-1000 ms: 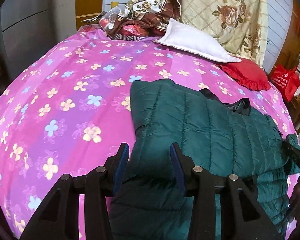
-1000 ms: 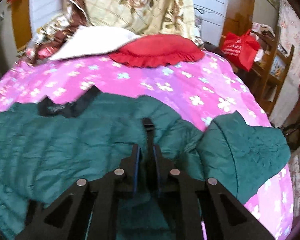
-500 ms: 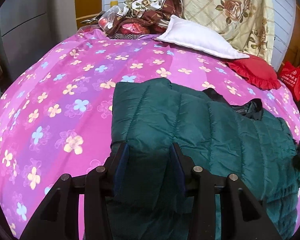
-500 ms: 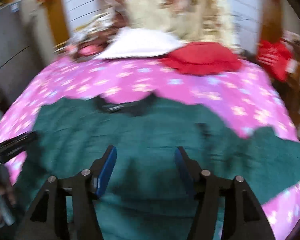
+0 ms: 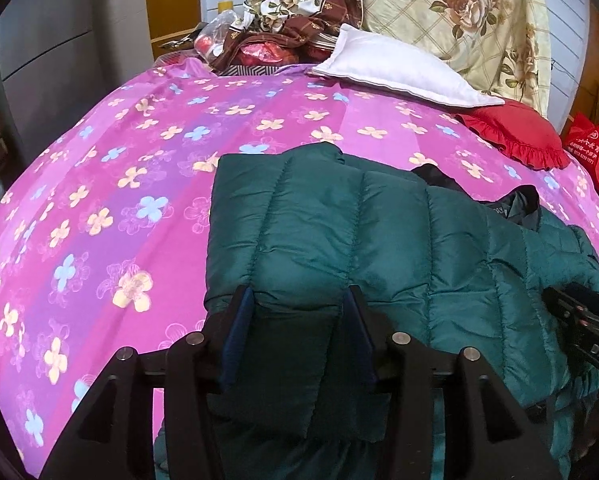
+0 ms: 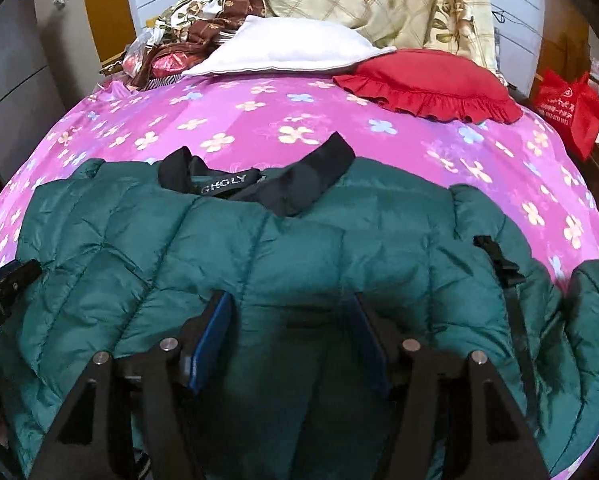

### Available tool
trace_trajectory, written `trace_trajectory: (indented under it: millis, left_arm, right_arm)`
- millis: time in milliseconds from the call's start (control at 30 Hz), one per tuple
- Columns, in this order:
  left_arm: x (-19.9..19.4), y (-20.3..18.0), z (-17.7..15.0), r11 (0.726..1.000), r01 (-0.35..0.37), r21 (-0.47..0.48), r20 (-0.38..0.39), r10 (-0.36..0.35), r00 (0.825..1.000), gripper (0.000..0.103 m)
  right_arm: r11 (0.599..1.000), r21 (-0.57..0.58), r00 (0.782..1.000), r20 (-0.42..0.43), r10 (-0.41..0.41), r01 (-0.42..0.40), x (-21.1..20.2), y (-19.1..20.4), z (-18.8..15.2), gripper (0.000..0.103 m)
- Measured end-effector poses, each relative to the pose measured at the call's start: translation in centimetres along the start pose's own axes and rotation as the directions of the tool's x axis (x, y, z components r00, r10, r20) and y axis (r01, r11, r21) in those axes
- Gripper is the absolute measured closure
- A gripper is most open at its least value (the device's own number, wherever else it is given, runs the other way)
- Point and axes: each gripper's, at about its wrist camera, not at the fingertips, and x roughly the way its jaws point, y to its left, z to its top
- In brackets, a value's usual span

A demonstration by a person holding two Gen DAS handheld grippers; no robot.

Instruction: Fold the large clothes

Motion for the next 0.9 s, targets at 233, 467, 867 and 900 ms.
trace_trajectory:
  millis: [233,467,867,900]
  left_arm:
    - [0.1,0.0,-0.1,1.0,0.0,-0.003,0.003,0.0,1.0,0.077]
    - [0.3,-0.1,-0.2,1.0,0.0,0.003,0.008,0.0,1.0,0.074]
    - [-4.9,0.7,-0.8,0.998,0.054,-0.037,0.006,-0.054,0.999,0.074]
    - [-5.3,0.6,-0.9,0.998,0.056,-0.036,0.009,-0.056,0.998,0.074]
  right_arm:
    - [1.0,0.009,1.0,0.028,0.005,-0.005,-4.5,-1.0,-1.0,0.039]
    - [0.996,0.038,0.997,-0.023,-0.076,0.077,-4.3,-4.2,-3.6,0.039]
    - [0.994,0.086,0.998,0.004,-0.064,0.063,-7.4,-4.2,-4.7,0.03]
    - [0.994,0.091,0.998,0.006,-0.062,0.061,-7.8,-4.2,-4.9,0.029]
